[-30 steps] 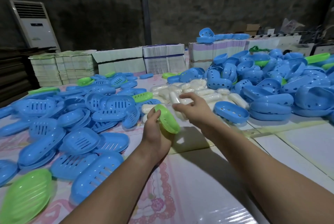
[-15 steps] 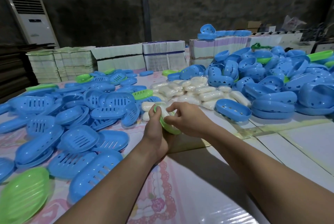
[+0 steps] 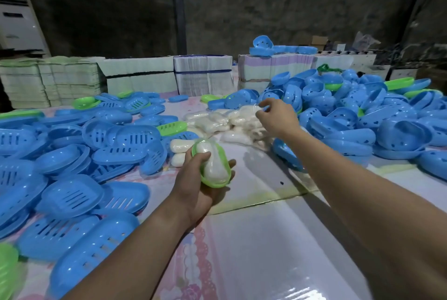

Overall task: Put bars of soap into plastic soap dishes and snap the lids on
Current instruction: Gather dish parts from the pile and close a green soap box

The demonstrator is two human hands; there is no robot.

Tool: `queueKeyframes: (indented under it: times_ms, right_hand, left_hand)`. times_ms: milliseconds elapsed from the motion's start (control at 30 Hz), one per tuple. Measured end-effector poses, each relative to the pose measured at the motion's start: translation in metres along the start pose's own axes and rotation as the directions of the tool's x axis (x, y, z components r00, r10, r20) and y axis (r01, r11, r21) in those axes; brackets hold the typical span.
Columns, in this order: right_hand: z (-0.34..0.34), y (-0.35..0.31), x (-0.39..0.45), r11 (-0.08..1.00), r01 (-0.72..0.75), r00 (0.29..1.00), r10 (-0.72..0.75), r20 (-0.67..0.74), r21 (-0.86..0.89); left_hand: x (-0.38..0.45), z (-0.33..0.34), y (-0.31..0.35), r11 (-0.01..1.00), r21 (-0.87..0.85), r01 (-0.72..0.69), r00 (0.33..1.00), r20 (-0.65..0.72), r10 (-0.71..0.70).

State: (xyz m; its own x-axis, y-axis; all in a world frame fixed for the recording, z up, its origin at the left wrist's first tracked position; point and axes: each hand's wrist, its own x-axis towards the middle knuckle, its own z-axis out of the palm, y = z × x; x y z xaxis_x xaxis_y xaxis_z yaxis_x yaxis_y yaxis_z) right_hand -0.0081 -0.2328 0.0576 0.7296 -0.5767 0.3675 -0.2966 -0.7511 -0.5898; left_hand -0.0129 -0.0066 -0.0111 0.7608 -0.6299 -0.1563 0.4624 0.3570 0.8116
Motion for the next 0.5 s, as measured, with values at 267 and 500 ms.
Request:
queueKeyframes:
  times_ms: [267,500]
  right_hand:
    - [-0.012,0.079,0.088,0.691,-0.108,0.980,0.195,0.041,-0.714]
    - [0.001,0.109,0.132,0.676,-0.160,0.945,0.315,0.086,-0.719]
  left_hand:
    - [0.006,-0.004,-0.003,0.992,0.125,-0.035,0.998,0.048,0.029]
    - [0.015,-0.007,-0.004,0.994,0.105,-0.028,0.999,0.040,0.024]
